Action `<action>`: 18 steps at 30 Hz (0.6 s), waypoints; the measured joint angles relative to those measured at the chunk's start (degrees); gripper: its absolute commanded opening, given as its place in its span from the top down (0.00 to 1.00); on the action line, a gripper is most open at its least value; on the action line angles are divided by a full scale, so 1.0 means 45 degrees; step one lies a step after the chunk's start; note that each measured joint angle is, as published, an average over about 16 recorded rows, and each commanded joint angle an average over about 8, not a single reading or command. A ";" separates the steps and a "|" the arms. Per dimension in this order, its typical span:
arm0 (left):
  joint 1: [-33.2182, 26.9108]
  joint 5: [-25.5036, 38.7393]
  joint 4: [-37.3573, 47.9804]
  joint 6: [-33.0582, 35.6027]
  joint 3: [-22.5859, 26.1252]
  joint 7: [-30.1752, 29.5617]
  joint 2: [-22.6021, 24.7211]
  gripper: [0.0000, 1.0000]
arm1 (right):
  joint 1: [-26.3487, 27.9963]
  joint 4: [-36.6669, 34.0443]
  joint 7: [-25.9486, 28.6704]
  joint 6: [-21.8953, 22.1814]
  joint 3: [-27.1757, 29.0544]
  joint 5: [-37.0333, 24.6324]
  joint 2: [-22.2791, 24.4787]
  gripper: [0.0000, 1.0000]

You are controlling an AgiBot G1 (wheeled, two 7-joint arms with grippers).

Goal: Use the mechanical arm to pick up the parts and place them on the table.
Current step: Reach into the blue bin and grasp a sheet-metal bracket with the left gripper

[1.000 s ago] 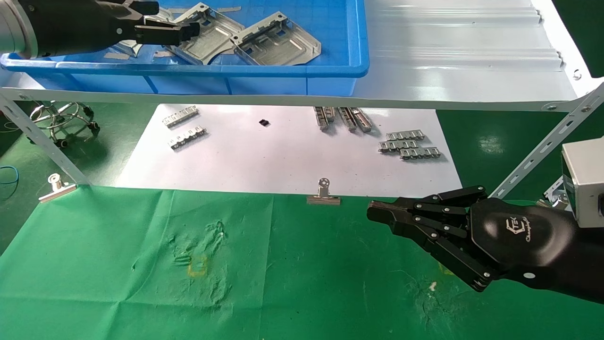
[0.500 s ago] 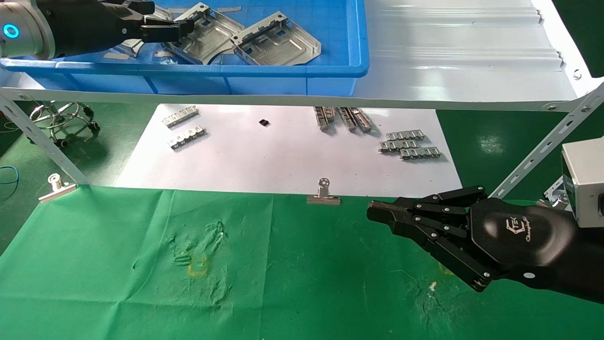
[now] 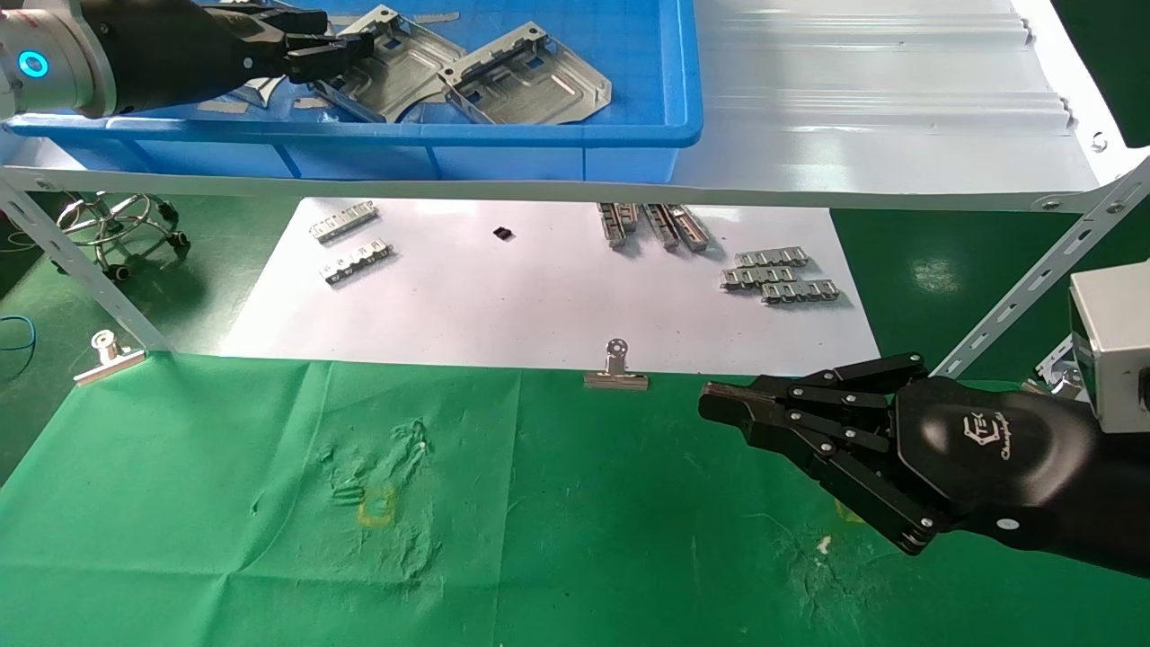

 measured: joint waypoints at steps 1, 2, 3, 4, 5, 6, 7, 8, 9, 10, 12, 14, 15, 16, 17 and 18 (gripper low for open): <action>0.0002 0.0000 0.0010 0.0022 0.0000 0.0012 0.0002 1.00 | 0.0000 0.0000 0.0000 0.0000 0.0000 0.0000 0.0000 1.00; 0.0002 0.0000 0.0020 0.0041 0.0000 0.0023 0.0003 1.00 | 0.0000 0.0000 0.0000 0.0000 0.0000 0.0000 0.0000 1.00; 0.0002 0.0001 0.0030 0.0058 0.0001 0.0033 0.0003 1.00 | 0.0000 0.0000 0.0000 0.0000 0.0000 0.0000 0.0000 1.00; 0.0000 0.0002 0.0039 0.0073 0.0001 0.0043 0.0003 1.00 | 0.0000 0.0000 0.0000 0.0000 0.0000 0.0000 0.0000 1.00; -0.0003 0.0002 0.0048 0.0084 0.0002 0.0051 0.0003 1.00 | 0.0000 0.0000 0.0000 0.0000 0.0000 0.0000 0.0000 1.00; -0.0007 0.0003 0.0057 0.0093 0.0002 0.0058 0.0003 1.00 | 0.0000 0.0000 0.0000 0.0000 0.0000 0.0000 0.0000 1.00; -0.0012 0.0003 0.0065 0.0101 0.0002 0.0065 0.0002 1.00 | 0.0000 0.0000 0.0000 0.0000 0.0000 0.0000 0.0000 1.00; -0.0017 0.0003 0.0072 0.0108 0.0002 0.0071 0.0001 1.00 | 0.0000 0.0000 0.0000 0.0000 0.0000 0.0000 0.0000 1.00; -0.0023 0.0003 0.0079 0.0114 0.0002 0.0077 0.0000 1.00 | 0.0000 0.0000 0.0000 0.0000 0.0000 0.0000 0.0000 1.00; -0.0030 0.0002 0.0085 0.0120 0.0001 0.0082 -0.0002 1.00 | 0.0000 0.0000 0.0000 0.0000 0.0000 0.0000 0.0000 1.00; -0.0047 -0.0005 0.0094 0.0136 -0.0004 0.0089 -0.0011 1.00 | 0.0000 0.0000 0.0000 0.0000 0.0000 0.0000 0.0000 1.00; -0.0073 -0.0021 0.0096 0.0178 -0.0015 0.0094 -0.0029 1.00 | 0.0000 0.0000 0.0000 0.0000 0.0000 0.0000 0.0000 1.00; -0.0090 -0.0035 0.0094 0.0214 -0.0024 0.0094 -0.0044 1.00 | 0.0000 0.0000 0.0000 0.0000 0.0000 0.0000 0.0000 1.00; -0.0110 -0.0054 0.0089 0.0269 -0.0037 0.0094 -0.0064 1.00 | 0.0000 0.0000 0.0000 0.0000 0.0000 0.0000 0.0000 1.00; -0.0132 -0.0079 0.0082 0.0337 -0.0054 0.0094 -0.0089 1.00 | 0.0000 0.0000 0.0000 0.0000 0.0000 0.0000 0.0000 1.00; -0.0156 -0.0109 0.0072 0.0418 -0.0075 0.0093 -0.0120 1.00 | 0.0000 0.0000 0.0000 0.0000 0.0000 0.0000 0.0000 1.00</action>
